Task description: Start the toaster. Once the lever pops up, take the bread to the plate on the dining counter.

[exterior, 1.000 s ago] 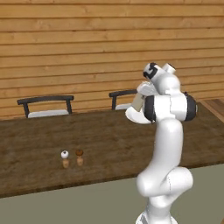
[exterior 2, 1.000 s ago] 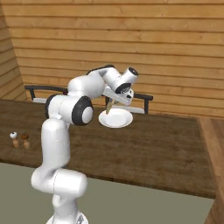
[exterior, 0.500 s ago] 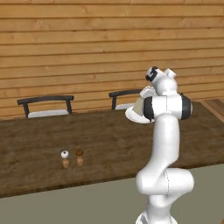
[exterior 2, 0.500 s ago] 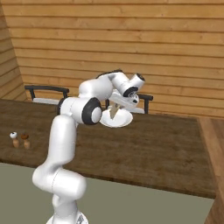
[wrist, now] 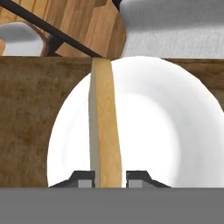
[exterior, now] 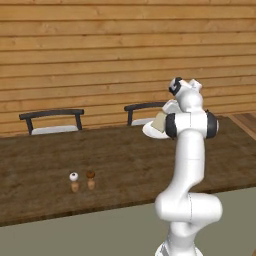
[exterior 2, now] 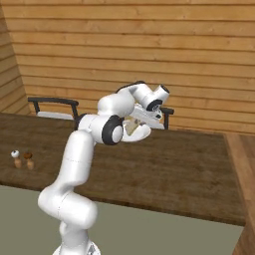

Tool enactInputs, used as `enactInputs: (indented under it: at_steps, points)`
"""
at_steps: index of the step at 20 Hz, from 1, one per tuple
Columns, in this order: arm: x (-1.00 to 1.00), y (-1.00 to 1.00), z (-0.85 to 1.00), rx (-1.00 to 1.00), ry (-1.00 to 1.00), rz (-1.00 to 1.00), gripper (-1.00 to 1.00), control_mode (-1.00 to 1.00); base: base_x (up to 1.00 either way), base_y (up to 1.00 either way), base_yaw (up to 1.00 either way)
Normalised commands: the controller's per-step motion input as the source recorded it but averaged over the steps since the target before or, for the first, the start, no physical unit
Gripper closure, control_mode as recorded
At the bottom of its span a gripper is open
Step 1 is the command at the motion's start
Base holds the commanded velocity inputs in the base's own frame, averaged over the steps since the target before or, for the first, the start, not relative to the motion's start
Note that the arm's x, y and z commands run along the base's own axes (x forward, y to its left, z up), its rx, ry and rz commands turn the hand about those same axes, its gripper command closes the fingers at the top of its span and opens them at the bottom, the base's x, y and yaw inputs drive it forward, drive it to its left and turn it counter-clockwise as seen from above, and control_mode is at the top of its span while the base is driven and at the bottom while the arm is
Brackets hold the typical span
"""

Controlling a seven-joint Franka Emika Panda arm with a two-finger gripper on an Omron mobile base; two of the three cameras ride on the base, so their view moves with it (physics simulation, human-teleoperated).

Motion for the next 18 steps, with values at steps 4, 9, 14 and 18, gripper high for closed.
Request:
enactInputs:
  at_steps: [4, 9, 14, 18]
  points:
    - [-0.11, 0.00, -0.27, 0.00, 0.05, 0.03, -1.00, -1.00, 0.00, 0.00, 0.00]
    - [-0.20, 0.00, -0.05, 0.01, 0.02, 0.00, -1.00, -1.00, 0.00, 0.00, 0.00]
    - [-0.37, -0.03, 0.00, 0.00, 0.01, 0.00, -1.00, -1.00, 0.00, 0.00, 0.00]
    - [-0.44, -0.16, 0.00, -0.01, 0.00, 0.00, -1.00, -1.00, 0.00, 0.00, 0.00]
